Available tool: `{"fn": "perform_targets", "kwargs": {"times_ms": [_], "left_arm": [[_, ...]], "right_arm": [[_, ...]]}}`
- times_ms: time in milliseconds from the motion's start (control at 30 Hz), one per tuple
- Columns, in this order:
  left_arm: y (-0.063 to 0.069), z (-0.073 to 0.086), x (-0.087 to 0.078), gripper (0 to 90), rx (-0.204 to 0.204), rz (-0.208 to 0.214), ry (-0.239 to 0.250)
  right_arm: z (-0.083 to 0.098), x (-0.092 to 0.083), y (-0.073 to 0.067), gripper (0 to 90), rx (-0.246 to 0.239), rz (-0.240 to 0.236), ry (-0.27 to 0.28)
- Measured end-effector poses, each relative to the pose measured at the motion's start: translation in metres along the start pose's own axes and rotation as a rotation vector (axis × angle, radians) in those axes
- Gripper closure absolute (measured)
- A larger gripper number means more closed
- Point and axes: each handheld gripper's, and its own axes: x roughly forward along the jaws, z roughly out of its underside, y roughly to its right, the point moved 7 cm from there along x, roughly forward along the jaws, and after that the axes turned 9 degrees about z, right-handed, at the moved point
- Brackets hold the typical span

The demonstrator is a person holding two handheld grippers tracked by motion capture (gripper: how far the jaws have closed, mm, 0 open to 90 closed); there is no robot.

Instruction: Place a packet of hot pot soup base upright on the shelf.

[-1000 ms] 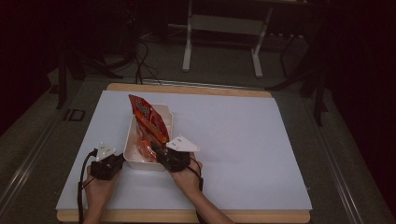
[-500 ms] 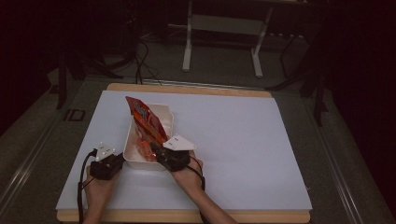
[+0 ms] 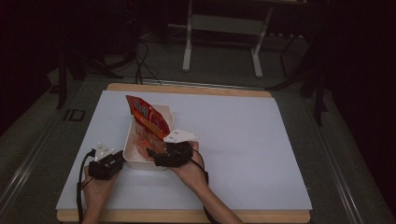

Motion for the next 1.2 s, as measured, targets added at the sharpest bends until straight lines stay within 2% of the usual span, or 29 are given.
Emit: {"fn": "perform_targets", "kwargs": {"times_ms": [333,533,833,1200], "left_arm": [[-0.006,0.0,-0.004,66.8,-0.014,-0.027,0.009],[-0.007,0.0,-0.004,64.7,-0.014,-0.04,0.01],[-0.008,0.001,-0.006,63.6,-0.019,-0.05,0.014],[-0.009,0.001,-0.006,63.0,-0.016,-0.06,0.008]], "right_arm": [[-0.004,-0.016,0.011,21.5,0.006,-0.012,-0.005],[-0.002,-0.025,0.019,21.1,0.009,-0.008,-0.015],[0.01,-0.037,0.036,21.8,0.036,-0.004,-0.036],[0.031,-0.055,0.062,22.7,0.065,0.031,-0.064]]}}
